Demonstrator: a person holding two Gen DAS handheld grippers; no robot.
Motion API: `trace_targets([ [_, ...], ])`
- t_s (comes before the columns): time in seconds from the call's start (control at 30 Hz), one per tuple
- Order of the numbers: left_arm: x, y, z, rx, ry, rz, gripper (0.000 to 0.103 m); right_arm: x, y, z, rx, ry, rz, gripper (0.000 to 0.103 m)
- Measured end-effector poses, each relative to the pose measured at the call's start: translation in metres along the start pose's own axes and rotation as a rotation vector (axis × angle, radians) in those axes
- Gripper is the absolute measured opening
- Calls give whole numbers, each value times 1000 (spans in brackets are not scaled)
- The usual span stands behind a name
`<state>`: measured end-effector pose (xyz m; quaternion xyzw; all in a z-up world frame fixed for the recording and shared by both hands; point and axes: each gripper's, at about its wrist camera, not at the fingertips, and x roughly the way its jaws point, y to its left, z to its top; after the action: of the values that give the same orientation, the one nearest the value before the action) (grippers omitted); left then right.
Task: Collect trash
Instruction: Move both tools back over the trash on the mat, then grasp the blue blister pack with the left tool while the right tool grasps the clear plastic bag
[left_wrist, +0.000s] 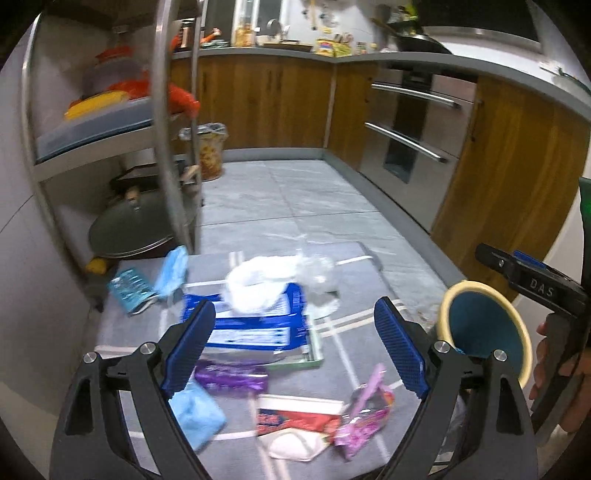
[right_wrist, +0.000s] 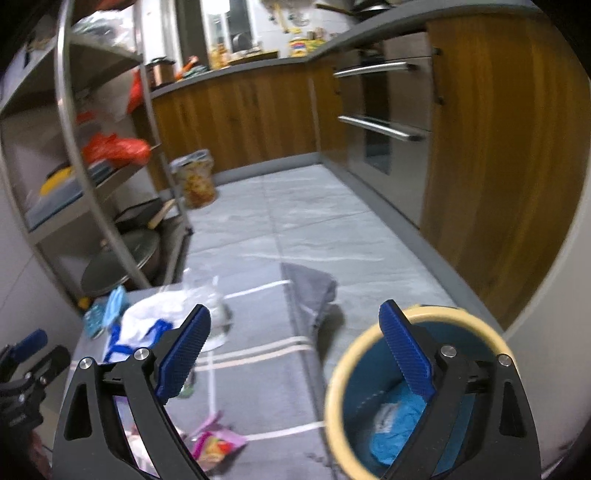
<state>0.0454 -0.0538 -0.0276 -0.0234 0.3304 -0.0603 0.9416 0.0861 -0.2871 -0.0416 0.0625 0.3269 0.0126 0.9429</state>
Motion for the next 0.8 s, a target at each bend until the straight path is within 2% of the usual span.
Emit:
trace_targets([
  [0.3, -8, 55, -7, -104, 23, 80, 86, 28, 37, -8, 13, 105, 33, 92],
  [0.47, -4, 72, -14, -109, 43, 128, 86, 41, 57, -8, 40, 147, 62, 92],
  [0.63, -4, 96, -16, -125, 46, 160, 86, 58, 94, -13, -48, 167, 83, 92],
  [0.8, -1, 131, -2, -159, 19, 168, 86, 72, 113, -7, -109, 153, 90, 92],
])
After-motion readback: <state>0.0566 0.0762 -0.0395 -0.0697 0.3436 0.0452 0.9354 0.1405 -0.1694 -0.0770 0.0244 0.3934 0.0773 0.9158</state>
